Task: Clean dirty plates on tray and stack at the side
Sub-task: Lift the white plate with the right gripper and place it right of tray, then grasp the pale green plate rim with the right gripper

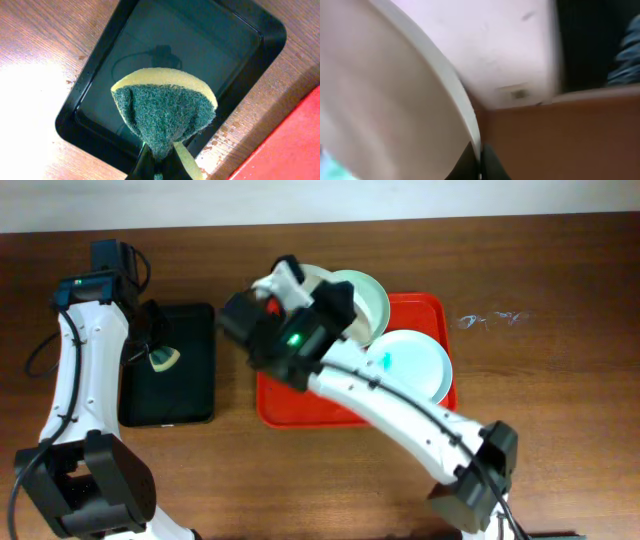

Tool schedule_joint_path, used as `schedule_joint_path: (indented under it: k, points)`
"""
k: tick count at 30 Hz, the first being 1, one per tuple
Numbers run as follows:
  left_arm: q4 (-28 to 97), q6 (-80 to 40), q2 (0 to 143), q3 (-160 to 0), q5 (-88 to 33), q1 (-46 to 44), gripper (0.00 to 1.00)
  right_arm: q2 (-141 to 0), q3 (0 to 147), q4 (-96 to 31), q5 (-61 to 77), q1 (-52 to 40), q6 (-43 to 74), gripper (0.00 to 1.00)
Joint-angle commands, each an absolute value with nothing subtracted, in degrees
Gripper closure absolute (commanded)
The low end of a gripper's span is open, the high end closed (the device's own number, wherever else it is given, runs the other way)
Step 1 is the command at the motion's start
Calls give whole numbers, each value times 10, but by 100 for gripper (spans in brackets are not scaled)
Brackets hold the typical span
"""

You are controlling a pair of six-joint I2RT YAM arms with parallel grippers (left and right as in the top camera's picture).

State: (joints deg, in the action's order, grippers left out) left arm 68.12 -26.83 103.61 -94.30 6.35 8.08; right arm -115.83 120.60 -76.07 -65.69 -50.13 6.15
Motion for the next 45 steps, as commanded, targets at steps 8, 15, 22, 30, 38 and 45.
schedule_joint_path:
  k: [8, 15, 22, 30, 38, 45]
  points:
    - [665, -274, 1033, -928, 53, 83, 100, -1181, 1084, -693, 240, 48, 51, 96]
    - [662, -274, 1033, -928, 53, 83, 100, -1184, 908, -502, 238, 298, 116, 96]
    - [660, -274, 1033, -928, 51, 79, 100, -1184, 822, -361, 240, 333, 127, 88]
    - [660, -274, 1033, -928, 51, 79, 100, -1183, 1015, -497, 238, 243, 123, 29]
    - [658, -274, 1033, -928, 51, 79, 100, -1202, 1058, -495, 215, 33, -51, 7]
    - [658, -274, 1033, -928, 51, 79, 100, -1311, 1054, -437, 103, -84, 2, 15]
